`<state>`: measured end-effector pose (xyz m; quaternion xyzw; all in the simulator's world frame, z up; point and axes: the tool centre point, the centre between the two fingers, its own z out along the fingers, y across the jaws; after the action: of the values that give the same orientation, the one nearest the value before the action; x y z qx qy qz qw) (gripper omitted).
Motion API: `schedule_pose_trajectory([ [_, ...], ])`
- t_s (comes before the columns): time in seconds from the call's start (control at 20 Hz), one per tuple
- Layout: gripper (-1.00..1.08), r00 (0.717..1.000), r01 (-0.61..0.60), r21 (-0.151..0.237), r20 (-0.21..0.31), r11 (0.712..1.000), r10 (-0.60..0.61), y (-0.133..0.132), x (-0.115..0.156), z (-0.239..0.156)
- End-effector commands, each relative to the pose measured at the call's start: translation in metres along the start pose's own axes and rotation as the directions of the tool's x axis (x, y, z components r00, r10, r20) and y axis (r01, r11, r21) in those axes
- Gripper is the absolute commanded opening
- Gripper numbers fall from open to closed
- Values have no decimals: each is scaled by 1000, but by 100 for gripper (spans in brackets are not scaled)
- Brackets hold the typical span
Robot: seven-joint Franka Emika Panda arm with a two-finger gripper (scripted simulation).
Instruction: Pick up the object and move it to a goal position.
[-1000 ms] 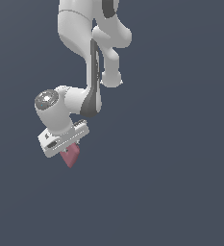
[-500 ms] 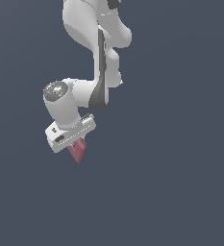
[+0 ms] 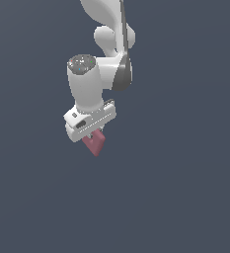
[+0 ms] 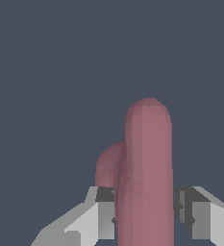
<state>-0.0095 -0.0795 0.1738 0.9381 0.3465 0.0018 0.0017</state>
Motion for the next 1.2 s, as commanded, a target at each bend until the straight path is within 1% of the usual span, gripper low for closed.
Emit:
schedule_pose_trajectory([
  [0.0,-100,1000,0,-1,1,1000,0,-23,10,-21],
  [1.15,-100,1000,-1,1,4,1000,1,-226,102,-217],
])
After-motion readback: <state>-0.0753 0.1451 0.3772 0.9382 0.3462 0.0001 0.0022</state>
